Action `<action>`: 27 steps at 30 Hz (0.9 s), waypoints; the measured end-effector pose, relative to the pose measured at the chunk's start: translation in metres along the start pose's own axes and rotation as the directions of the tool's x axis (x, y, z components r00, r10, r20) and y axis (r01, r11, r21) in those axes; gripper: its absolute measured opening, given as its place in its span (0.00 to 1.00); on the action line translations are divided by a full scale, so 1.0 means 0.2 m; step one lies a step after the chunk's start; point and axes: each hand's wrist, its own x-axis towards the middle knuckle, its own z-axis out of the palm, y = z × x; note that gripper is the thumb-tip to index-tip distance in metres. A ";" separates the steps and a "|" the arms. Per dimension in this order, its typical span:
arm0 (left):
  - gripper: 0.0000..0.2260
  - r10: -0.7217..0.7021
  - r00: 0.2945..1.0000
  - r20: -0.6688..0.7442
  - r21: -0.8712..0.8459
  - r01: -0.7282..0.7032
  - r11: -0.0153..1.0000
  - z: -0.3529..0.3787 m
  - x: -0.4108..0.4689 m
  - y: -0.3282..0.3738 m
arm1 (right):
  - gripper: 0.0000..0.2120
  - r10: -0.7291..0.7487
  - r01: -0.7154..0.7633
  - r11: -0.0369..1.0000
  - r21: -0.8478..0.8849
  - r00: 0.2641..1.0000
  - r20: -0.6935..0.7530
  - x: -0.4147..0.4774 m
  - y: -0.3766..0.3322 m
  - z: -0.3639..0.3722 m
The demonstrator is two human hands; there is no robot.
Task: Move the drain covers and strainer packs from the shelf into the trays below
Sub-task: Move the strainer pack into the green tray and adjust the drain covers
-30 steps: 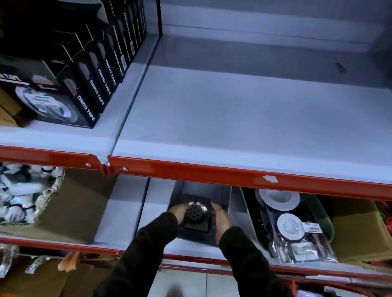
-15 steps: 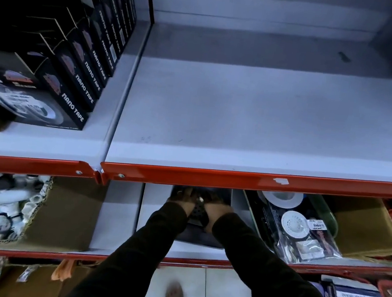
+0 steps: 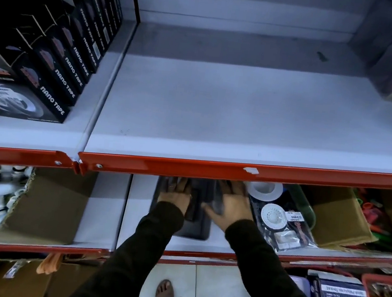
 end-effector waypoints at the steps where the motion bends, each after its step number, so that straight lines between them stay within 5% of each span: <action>1: 0.36 0.026 0.998 -0.052 -0.020 -0.027 0.999 -0.03 -0.03 0.09 | 0.36 0.046 -0.044 0.998 0.034 0.997 -0.068 -0.05 0.08 -0.08; 4: 0.30 0.059 0.995 -0.076 -0.407 -0.085 0.910 -0.07 -0.07 0.38 | 0.40 0.242 -0.217 0.960 0.179 0.962 -0.130 -0.13 0.35 -0.23; 7: 0.23 0.012 0.993 0.118 -0.850 0.095 0.519 -0.03 -0.06 0.69 | 0.35 0.475 -0.475 0.861 0.180 0.879 0.047 -0.13 0.62 -0.32; 12: 0.21 -0.174 0.927 0.331 -0.838 0.374 0.398 0.07 0.04 0.97 | 0.26 0.452 -0.581 0.763 0.283 0.793 0.409 -0.06 0.86 -0.33; 15: 0.25 -0.324 0.878 0.353 -0.794 0.464 0.392 0.11 0.13 1.01 | 0.22 0.399 -0.534 0.736 0.416 0.839 0.370 0.00 0.88 -0.33; 21: 0.15 -0.508 0.840 0.192 -0.879 0.377 0.291 0.11 0.23 1.02 | 0.30 0.306 -0.392 0.777 0.493 0.919 0.250 0.14 0.83 -0.33; 27: 0.29 -0.548 0.807 0.221 -0.850 0.435 0.297 0.16 0.20 1.08 | 0.37 0.279 -0.389 0.836 0.387 0.909 0.310 0.09 0.87 -0.23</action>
